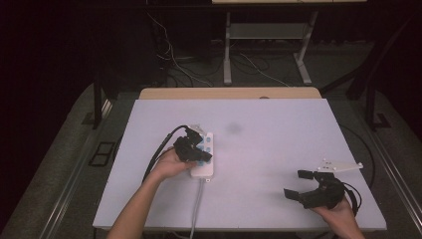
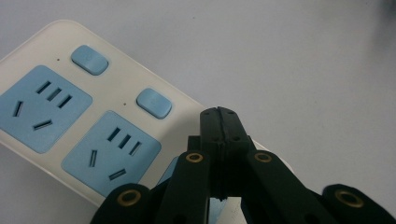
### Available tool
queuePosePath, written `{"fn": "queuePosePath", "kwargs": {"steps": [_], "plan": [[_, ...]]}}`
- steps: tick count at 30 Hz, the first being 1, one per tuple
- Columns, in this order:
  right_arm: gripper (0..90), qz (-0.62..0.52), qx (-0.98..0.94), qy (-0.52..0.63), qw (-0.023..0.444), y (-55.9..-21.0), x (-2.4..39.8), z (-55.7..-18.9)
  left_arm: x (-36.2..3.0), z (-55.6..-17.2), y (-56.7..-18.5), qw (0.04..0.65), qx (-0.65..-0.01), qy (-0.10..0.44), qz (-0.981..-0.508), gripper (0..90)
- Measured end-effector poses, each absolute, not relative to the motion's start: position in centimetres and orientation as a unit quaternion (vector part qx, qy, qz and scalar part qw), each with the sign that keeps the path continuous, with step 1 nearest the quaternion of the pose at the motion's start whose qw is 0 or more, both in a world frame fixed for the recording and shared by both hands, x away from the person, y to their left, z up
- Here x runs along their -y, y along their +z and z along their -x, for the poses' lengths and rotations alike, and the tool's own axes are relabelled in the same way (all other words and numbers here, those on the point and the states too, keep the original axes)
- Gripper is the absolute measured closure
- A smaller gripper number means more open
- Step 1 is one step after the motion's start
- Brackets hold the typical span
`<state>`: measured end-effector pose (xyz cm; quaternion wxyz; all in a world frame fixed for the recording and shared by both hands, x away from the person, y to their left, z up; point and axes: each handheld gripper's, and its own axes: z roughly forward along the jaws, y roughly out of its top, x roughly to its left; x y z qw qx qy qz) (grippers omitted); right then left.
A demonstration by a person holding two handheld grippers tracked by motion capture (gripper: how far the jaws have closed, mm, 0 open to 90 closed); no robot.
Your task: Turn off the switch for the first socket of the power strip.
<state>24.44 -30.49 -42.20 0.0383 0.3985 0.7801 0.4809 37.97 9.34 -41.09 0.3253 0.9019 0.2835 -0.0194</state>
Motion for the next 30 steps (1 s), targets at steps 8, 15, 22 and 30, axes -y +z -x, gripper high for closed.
{"fn": "queuePosePath", "kwargs": {"steps": [8, 15, 22, 30], "plan": [[0.3, -0.399, -0.779, 0.482, 0.040, -42.2, 30.6, -24.5, -9.7, -37.9, -40.5, 0.316, -0.283, 0.004, -0.906, 89.5], [0.3, -0.401, -0.777, 0.483, 0.039, -42.2, 30.6, -24.6, -10.9, -37.9, -39.3, 0.343, -0.291, 0.010, -0.893, 89.4], [0.3, -0.402, -0.778, 0.482, 0.039, -42.2, 30.5, -24.6, -11.8, -37.7, -38.3, 0.358, -0.298, 0.021, -0.884, 89.3], [0.3, -0.402, -0.779, 0.480, 0.038, -42.3, 30.5, -24.6, -13.0, -37.3, -37.2, 0.373, -0.308, 0.034, -0.875, 89.2]]}}
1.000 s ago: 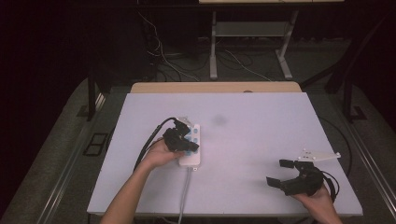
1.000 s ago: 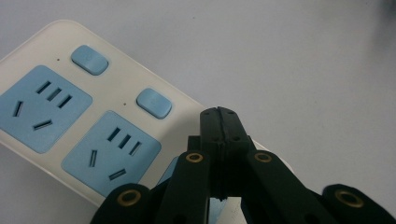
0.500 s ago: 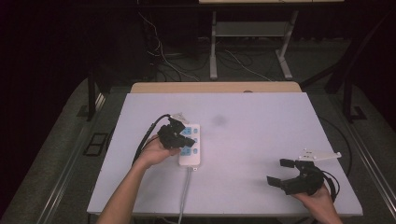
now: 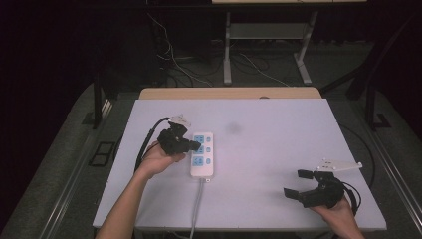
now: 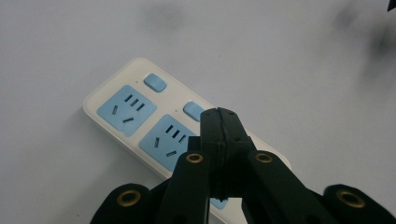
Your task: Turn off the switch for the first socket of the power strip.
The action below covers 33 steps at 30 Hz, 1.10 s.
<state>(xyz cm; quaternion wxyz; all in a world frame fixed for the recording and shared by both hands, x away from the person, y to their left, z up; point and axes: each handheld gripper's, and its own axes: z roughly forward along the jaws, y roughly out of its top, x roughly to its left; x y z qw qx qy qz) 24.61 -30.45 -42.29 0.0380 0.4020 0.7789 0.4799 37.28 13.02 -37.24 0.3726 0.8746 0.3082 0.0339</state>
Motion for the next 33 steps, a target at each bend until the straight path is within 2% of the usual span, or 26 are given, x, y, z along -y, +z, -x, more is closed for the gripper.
{"fn": "queuePosePath", "kwargs": {"steps": [17, 18, 26, 30, 31, 32, 33], "plan": [[0.3, -0.403, -0.778, 0.481, 0.037, -42.3, 30.4, -24.6, -16.2, -35.7, -35.0, 0.410, -0.340, 0.058, -0.844, 87.6], [0.3, -0.404, -0.777, 0.481, 0.036, -42.3, 30.4, -24.7, -16.3, -35.5, -34.9, 0.412, -0.344, 0.062, -0.841, 84.1], [0.3, -0.404, -0.777, 0.482, 0.037, -42.3, 30.4, -24.8, -17.5, -33.9, -33.9, 0.446, -0.353, 0.071, -0.819, 74.3], [0.3, -0.404, -0.776, 0.483, 0.037, -42.3, 30.4, -24.8, -18.0, -33.2, -33.6, 0.457, -0.359, 0.075, -0.810, 65.1], [0.3, -0.404, -0.776, 0.483, 0.037, -42.3, 30.4, -24.8, -18.1, -33.0, -33.6, 0.458, -0.361, 0.073, -0.809, 60.6], [0.3, -0.405, -0.776, 0.483, 0.038, -42.3, 30.4, -24.8, -18.2, -32.9, -33.5, 0.460, -0.365, 0.070, -0.806, 44.7], [0.3, -0.405, -0.776, 0.483, 0.038, -42.3, 30.4, -24.8, -18.3, -32.7, -33.5, 0.462, -0.368, 0.068, -0.804, 44.7]]}}
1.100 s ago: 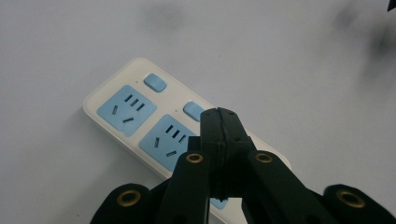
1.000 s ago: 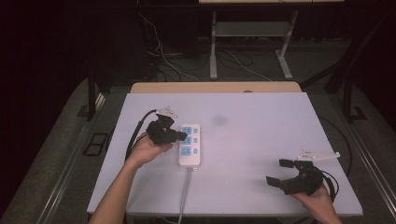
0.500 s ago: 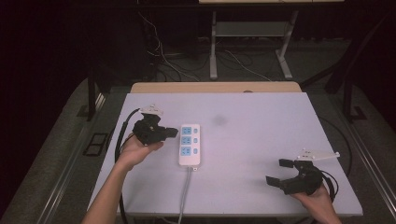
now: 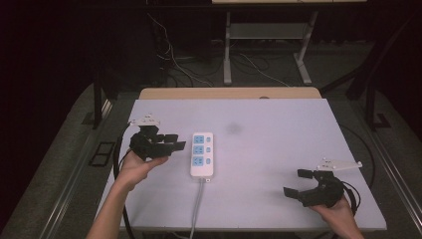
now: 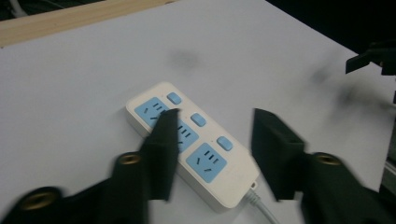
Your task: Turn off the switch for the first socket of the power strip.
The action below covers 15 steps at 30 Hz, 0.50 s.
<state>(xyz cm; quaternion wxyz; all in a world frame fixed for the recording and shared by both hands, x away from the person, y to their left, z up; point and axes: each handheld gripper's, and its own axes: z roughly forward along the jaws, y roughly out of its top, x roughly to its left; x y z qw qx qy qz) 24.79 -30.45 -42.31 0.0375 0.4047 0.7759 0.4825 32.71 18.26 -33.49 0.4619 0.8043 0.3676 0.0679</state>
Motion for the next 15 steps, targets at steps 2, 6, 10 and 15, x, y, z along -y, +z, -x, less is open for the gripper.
{"fn": "queuePosePath", "kwargs": {"steps": [2, 6, 10, 15], "plan": [[0.3, -0.405, -0.776, 0.483, 0.037, -42.3, 30.4, -24.8, -18.5, -32.2, -33.3, 0.477, -0.370, 0.069, -0.795, 30.8], [0.3, -0.405, -0.773, 0.487, 0.037, -42.2, 30.4, -24.7, -18.7, -31.1, -33.5, 0.489, -0.362, 0.066, -0.790, 10.1], [0.3, -0.404, -0.774, 0.485, 0.037, -42.2, 30.4, -24.7, -18.6, -30.2, -34.1, 0.484, -0.363, 0.068, -0.793, 0.0], [0.3, -0.403, -0.775, 0.486, 0.037, -42.3, 30.3, -24.7, -18.5, -29.2, -35.0, 0.485, -0.363, 0.071, -0.793, 0.0]]}}
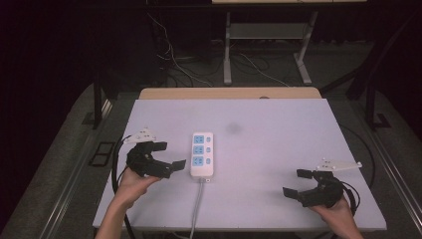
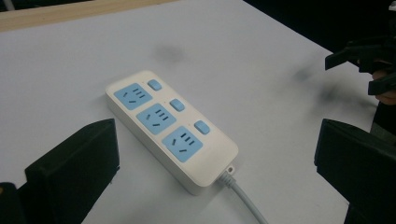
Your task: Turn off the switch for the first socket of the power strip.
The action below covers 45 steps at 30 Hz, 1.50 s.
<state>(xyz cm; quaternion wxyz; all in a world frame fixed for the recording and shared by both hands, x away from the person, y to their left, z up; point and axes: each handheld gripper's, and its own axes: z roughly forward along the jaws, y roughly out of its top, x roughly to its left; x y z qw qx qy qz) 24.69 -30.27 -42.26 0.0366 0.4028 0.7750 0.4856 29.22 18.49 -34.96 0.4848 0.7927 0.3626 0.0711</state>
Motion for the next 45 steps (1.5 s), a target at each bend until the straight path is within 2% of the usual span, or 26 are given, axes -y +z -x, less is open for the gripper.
{"fn": "queuePosePath", "kwargs": {"steps": [27, 45], "plan": [[0.3, -0.401, -0.775, 0.486, 0.037, -42.2, 30.2, -24.6, -18.1, -26.1, -39.3, 0.508, -0.359, 0.072, -0.780, 0.0], [0.3, -0.401, -0.777, 0.485, 0.036, -42.3, 30.2, -24.6, -18.0, -25.8, -42.3, 0.501, -0.362, 0.057, -0.784, 0.0]]}}
